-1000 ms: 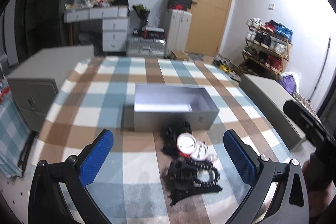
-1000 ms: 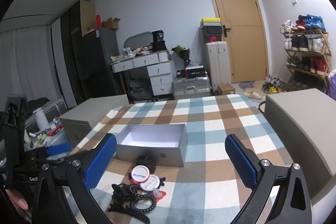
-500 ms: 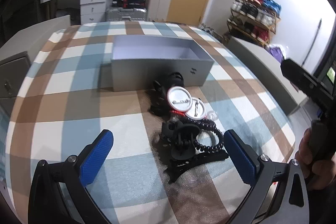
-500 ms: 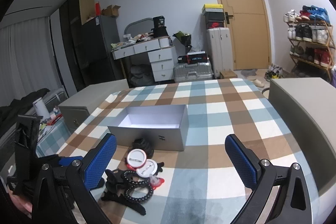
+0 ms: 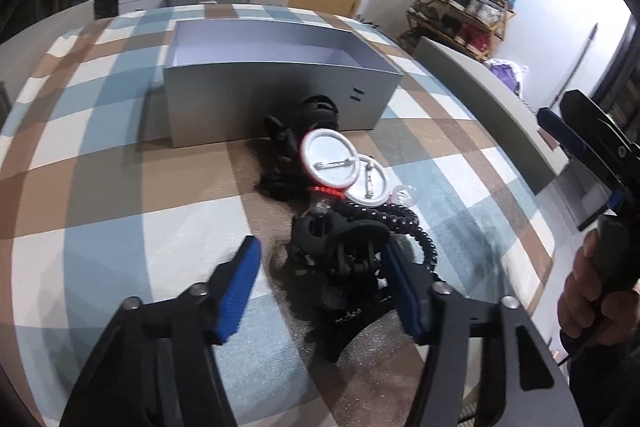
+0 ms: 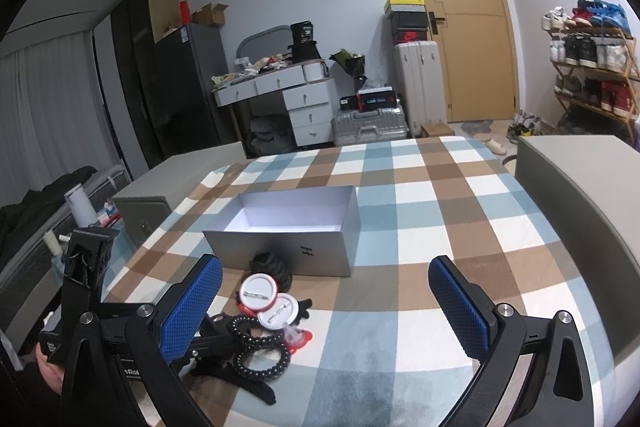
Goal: Organize jewelry
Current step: 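Lower the left gripper onto the black hair claw clips and close it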
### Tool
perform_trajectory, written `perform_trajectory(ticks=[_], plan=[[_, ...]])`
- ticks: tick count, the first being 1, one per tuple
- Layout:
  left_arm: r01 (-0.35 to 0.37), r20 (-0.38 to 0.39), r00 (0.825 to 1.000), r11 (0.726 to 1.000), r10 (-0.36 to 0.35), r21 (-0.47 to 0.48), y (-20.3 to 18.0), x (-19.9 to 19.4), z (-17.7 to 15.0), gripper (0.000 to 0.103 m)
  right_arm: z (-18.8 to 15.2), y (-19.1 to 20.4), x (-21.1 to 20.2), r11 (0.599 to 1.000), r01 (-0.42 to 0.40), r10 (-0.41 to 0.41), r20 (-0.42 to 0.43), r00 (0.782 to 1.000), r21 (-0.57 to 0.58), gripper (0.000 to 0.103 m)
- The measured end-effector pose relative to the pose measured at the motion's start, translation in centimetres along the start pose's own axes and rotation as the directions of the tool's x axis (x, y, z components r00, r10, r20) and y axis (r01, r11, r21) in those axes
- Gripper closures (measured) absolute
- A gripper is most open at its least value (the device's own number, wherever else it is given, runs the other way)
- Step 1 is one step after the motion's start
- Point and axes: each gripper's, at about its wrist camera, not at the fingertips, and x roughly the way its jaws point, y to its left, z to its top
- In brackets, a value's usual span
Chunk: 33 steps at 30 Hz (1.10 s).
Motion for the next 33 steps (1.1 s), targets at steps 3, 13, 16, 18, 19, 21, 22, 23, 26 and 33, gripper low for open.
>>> perform_trajectory(ticks=[3, 13, 16, 18, 19, 21, 22, 23, 26, 33], plan=[[0.03, -0.002, 1.0, 0.999, -0.03, 0.016, 0.0, 0.1, 0.1, 0.063, -0.1, 0.1, 0.0, 1.0, -0.003, 0.003, -0.002, 1.0, 0.001, 0.0], [-0.003, 0.025, 1.0, 1.0, 0.002, 0.027, 0.2, -0.4, 0.1, 0.063, -0.2, 0.4, 0.4, 1.0, -0.027, 0.027, -0.034, 0.999, 0.001, 0.0], [-0.005, 0.028, 1.0, 1.0, 0.005, 0.016, 0.6, -0.7, 0.0, 0.063, -0.5, 0.7, 0.8, 0.998, -0.055, 0.055, -0.066, 0.996, 0.0, 0.0], [-0.009, 0.037, 0.999, 1.0, 0.009, 0.008, 0.9, -0.9, -0.1, 0.063, -0.9, 0.9, 1.1, 0.996, -0.088, 0.088, -0.092, 0.992, 0.004, 0.0], [-0.01, 0.041, 0.999, 1.0, 0.009, 0.004, 1.1, -1.1, -0.1, 0.063, -1.1, 1.0, 1.3, 0.995, -0.101, 0.102, -0.103, 0.989, 0.008, 0.0], [-0.01, 0.05, 0.999, 1.0, 0.01, -0.003, 1.3, -1.4, -0.1, 0.063, -1.7, 1.1, 1.9, 0.991, -0.134, 0.136, -0.151, 0.979, 0.025, 0.0], [-0.013, 0.056, 0.998, 1.0, 0.013, -0.005, 1.4, -1.6, -0.2, 0.063, -1.9, 1.2, 2.1, 0.989, -0.145, 0.149, -0.172, 0.974, 0.034, 0.0], [-0.015, 0.06, 0.998, 1.0, 0.015, -0.004, 1.4, -1.8, -0.2, 0.063, -2.3, 1.3, 2.4, 0.986, -0.159, 0.165, -0.194, 0.967, 0.043, 0.0], [-0.027, 0.076, 0.997, 1.0, 0.028, -0.005, 1.7, -2.2, -0.3, 0.063, -3.8, 1.6, 3.0, 0.979, -0.195, 0.204, -0.267, 0.942, 0.058, 0.0], [-0.028, 0.086, 0.996, 0.999, 0.03, -0.014, 2.2, -2.6, -0.6, 0.063, -6.6, 3.4, 4.2, 0.976, -0.218, 0.2, -0.379, 0.904, -0.006, 0.003]])
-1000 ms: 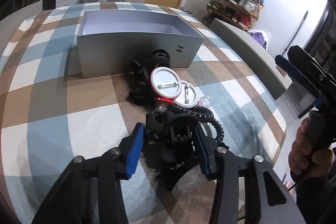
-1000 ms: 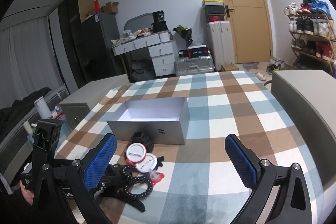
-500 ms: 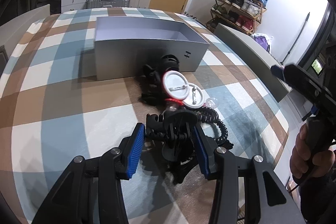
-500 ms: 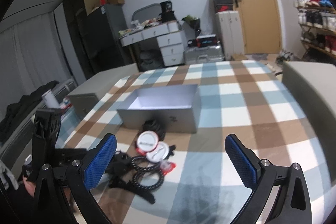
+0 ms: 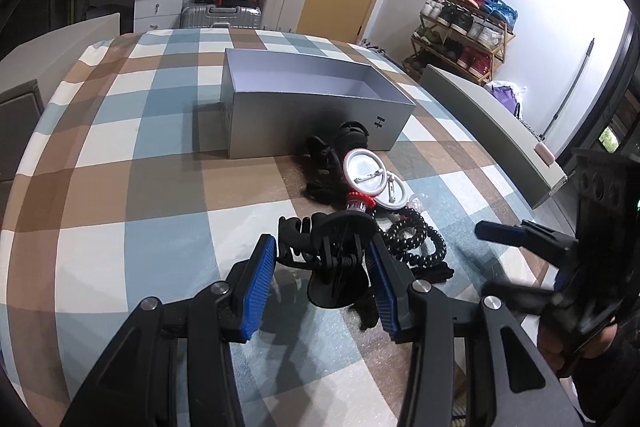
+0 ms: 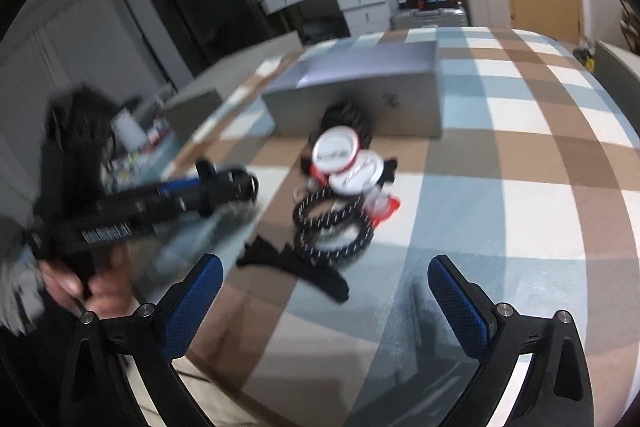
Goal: Organize jewelry
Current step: 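Lower the left gripper onto the black hair claw clips and close it, then carry the black claw clips into the grey box and open the left gripper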
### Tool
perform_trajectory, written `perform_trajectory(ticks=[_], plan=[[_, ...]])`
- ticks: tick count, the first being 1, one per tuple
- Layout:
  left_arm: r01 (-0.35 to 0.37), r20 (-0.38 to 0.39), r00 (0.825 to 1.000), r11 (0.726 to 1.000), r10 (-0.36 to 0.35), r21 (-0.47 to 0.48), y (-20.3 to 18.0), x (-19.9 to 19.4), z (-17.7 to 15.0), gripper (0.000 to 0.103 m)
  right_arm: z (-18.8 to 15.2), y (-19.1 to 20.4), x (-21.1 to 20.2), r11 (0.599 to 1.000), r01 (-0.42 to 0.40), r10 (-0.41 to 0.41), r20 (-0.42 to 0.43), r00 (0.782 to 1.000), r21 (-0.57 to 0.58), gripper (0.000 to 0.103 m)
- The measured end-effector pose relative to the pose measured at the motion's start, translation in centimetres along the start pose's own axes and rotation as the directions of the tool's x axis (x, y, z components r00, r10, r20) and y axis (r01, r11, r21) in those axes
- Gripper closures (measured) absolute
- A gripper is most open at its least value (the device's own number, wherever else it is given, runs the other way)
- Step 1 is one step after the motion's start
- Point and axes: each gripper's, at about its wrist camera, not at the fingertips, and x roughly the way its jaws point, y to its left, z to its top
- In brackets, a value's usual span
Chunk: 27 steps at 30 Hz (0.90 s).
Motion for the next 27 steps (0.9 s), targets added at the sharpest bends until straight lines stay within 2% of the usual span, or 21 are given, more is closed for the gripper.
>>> perform_trajectory(ticks=[2, 5, 8, 10, 13, 17, 18, 20, 23, 27], plan=[[-0.005, 0.002, 1.0, 1.0, 0.005, 0.005, 0.1, -0.2, -0.1, 0.063, -0.1, 0.7, 0.5, 0.999, 0.02, -0.021, -0.022, 1.0, -0.042, 0.01], [-0.002, 0.008, 1.0, 1.0, 0.002, -0.002, 0.2, -0.5, -0.2, 0.063, -0.2, 1.6, 1.5, 0.993, 0.067, -0.072, -0.044, 0.996, -0.095, 0.011], [-0.002, 0.013, 1.0, 1.0, 0.002, -0.011, 0.5, -0.7, -0.3, 0.063, -0.4, 2.1, 2.3, 0.988, 0.084, -0.093, -0.065, 0.994, -0.133, 0.022], [-0.004, 0.015, 1.0, 1.0, 0.004, -0.013, 0.6, -0.7, -0.2, 0.063, -0.4, 2.5, 2.5, 0.982, 0.101, -0.112, -0.058, 0.992, -0.162, 0.025], [-0.008, 0.011, 1.0, 1.0, 0.008, -0.012, 0.7, -0.7, -0.3, 0.063, -0.6, 2.7, 2.7, 0.977, 0.111, -0.123, -0.055, 0.991, -0.182, 0.035], [-0.01, 0.011, 1.0, 1.0, 0.01, -0.013, 0.8, -0.8, -0.3, 0.063, -1.1, 4.0, 2.8, 0.95, 0.162, -0.182, -0.055, 0.982, -0.267, 0.062], [-0.01, 0.014, 1.0, 1.0, 0.011, -0.015, 0.8, -0.8, -0.3, 0.063, -1.3, 4.4, 2.8, 0.945, 0.16, -0.182, -0.051, 0.982, -0.285, 0.073], [-0.01, 0.015, 1.0, 1.0, 0.01, -0.02, 0.9, -0.9, -0.4, 0.063, -1.6, 4.9, 2.6, 0.942, 0.128, -0.153, -0.057, 0.987, -0.309, 0.088], [-0.013, 0.017, 1.0, 1.0, 0.013, -0.023, 1.0, -1.0, -0.4, 0.063, -2.1, 5.4, 2.5, 0.931, 0.132, -0.156, -0.044, 0.987, -0.341, 0.09], [-0.016, 0.025, 1.0, 0.999, 0.017, -0.027, 1.2, -1.2, -0.3, 0.063, -2.2, 5.3, 2.1, 0.943, 0.083, -0.102, -0.042, 0.994, -0.322, 0.09]])
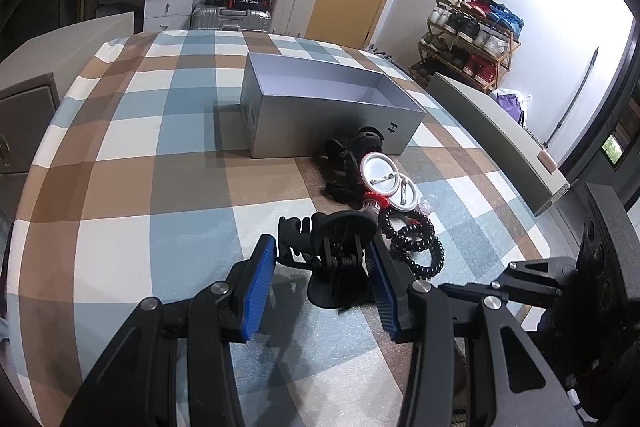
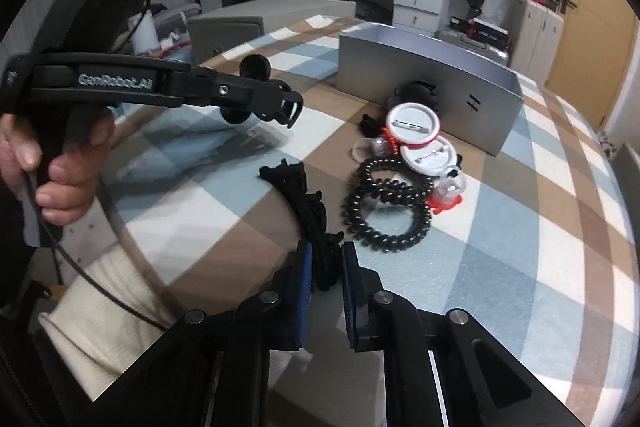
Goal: Organize jewelry
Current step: 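Carry the black claw clips into the grey box and open the left gripper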
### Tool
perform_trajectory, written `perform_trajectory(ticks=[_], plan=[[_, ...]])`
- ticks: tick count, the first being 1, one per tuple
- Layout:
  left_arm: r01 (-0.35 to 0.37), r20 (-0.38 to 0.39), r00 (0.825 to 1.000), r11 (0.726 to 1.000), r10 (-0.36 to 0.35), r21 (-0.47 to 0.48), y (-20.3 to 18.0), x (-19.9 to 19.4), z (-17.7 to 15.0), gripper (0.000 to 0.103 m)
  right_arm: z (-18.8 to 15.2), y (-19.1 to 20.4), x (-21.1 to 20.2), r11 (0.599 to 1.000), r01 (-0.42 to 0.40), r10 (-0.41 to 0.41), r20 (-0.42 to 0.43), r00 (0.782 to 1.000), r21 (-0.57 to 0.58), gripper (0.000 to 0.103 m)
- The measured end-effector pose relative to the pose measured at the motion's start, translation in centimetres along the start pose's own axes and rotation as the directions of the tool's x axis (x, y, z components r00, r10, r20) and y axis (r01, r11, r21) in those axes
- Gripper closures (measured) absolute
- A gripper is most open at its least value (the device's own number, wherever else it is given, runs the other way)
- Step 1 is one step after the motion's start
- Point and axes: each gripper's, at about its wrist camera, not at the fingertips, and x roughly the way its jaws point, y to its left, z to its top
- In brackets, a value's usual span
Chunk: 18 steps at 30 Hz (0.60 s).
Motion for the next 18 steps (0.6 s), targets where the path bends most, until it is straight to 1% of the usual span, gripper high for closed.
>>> perform_trajectory(ticks=[3, 5, 7, 10, 14, 17, 18], plan=[[-0.007, 0.018, 1.0, 1.0, 0.007, -0.007, 0.3, -0.6, 0.1, 0.063, 0.2, -0.7, -1.1, 0.997, -0.05, 0.048, 0.049, 0.998, 0.051, 0.09], [-0.01, 0.03, 0.999, 1.0, 0.011, -0.014, 0.5, -1.0, 0.3, 0.063, 0.4, -1.2, -1.8, 0.994, -0.067, 0.061, 0.08, 0.995, 0.081, 0.09], [-0.033, 0.043, 0.999, 0.999, 0.033, -0.011, 0.6, -1.4, 0.4, 0.063, 0.7, -1.6, -2.5, 0.991, -0.079, 0.066, 0.112, 0.992, 0.109, 0.09], [-0.041, 0.066, 0.997, 0.999, 0.042, -0.014, 0.7, -2.0, 0.8, 0.063, 1.2, -2.2, -3.5, 0.988, -0.069, 0.048, 0.158, 0.986, 0.135, 0.09], [-0.041, 0.097, 0.994, 0.999, 0.042, -0.011, 0.7, -2.6, 1.4, 0.063, 1.8, -2.3, -4.4, 0.989, -0.058, 0.029, 0.208, 0.978, 0.135, 0.09], [-0.043, 0.121, 0.992, 0.999, 0.043, 0.0, 0.4, -2.9, 2.0, 0.063, 2.7, -3.1, -5.0, 0.987, -0.063, 0.025, 0.245, 0.969, 0.15, 0.09], [-0.058, 0.133, 0.989, 0.998, 0.057, 0.005, 0.2, -2.9, 2.3, 0.063, 3.1, -3.5, -5.2, 0.985, -0.072, 0.029, 0.26, 0.965, 0.158, 0.09]])
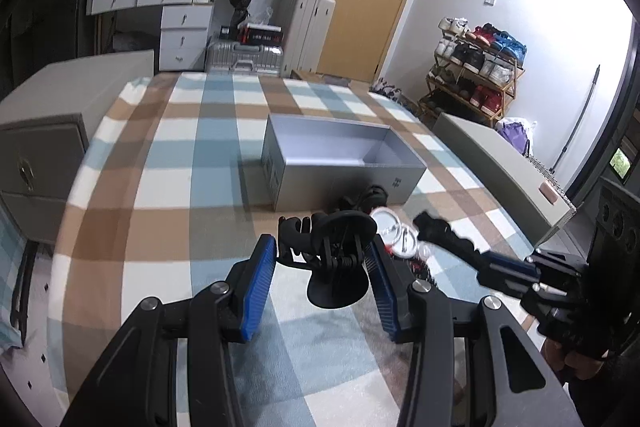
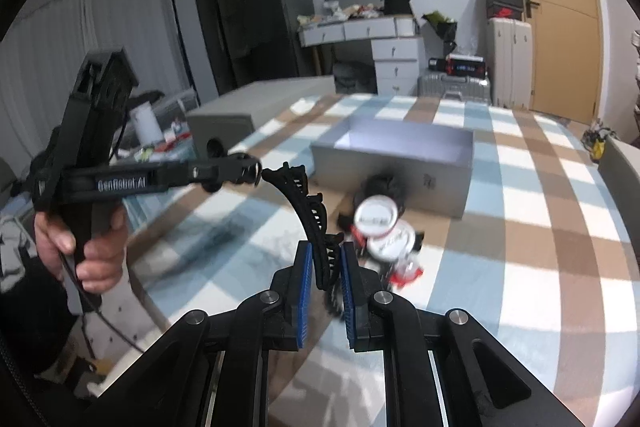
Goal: Organize jewelry
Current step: 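Carry the black claw clips into the grey box and open the left gripper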
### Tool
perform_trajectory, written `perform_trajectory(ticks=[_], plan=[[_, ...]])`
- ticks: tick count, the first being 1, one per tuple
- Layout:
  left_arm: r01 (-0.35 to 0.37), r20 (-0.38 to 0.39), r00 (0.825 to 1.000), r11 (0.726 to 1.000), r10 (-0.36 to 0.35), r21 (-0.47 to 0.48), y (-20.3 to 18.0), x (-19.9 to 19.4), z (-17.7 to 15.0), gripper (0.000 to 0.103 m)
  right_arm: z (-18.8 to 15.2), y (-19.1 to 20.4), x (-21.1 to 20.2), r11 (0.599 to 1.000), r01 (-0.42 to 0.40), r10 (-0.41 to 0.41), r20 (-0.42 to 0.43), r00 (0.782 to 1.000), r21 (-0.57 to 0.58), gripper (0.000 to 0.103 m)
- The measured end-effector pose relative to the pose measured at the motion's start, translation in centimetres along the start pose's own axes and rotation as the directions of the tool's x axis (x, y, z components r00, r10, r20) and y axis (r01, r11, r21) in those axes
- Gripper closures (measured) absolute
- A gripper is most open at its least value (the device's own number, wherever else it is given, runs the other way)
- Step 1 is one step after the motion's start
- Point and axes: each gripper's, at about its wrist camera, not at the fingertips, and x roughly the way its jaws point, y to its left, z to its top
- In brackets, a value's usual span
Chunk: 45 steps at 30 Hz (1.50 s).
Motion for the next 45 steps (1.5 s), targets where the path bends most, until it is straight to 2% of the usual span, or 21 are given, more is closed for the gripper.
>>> perform_trajectory(ticks=[2, 6, 15, 24, 30, 34, 45], plan=[[-0.048, 0.029, 0.998, 0.999, 0.047, 0.024, -0.4, 0.0, 0.5, 0.063, 0.8, -0.7, 0.0, 1.0, -0.003, 0.002, 0.023, 1.0, 0.018, 0.09], [-0.074, 0.065, 0.995, 0.996, 0.071, 0.044, -0.7, 0.6, 1.6, 0.063, 2.4, -2.7, 0.6, 0.998, -0.008, 0.005, 0.044, 0.999, 0.06, 0.09], [-0.037, 0.053, 0.998, 0.998, 0.035, 0.048, -1.0, 3.6, 5.5, 0.063, 5.9, -6.8, 2.7, 0.992, -0.035, 0.029, 0.052, 0.998, 0.118, 0.09], [0.016, 0.014, 1.0, 1.0, -0.016, 0.019, -1.0, 7.0, 7.6, 0.063, 9.3, -9.0, 5.4, 0.996, -0.062, 0.059, 0.051, 0.997, 0.062, 0.09], [0.05, -0.026, 0.998, 0.999, -0.051, -0.014, -0.4, 8.7, 8.2, 0.063, 10.1, -9.9, 7.9, 0.995, -0.099, 0.099, 0.003, 0.995, 0.026, 0.09], [0.081, -0.062, 0.995, 0.996, -0.083, -0.038, -0.2, 9.7, 8.1, 0.063, 10.0, -10.3, 9.3, 0.996, -0.091, 0.091, -0.037, 0.995, 0.0, 0.09], [0.097, -0.112, 0.989, 0.994, -0.101, -0.04, -0.5, 11.0, 8.0, 0.063, 9.3, -11.2, 11.3, 0.995, -0.098, 0.098, -0.097, 0.99, 0.006, 0.09]])
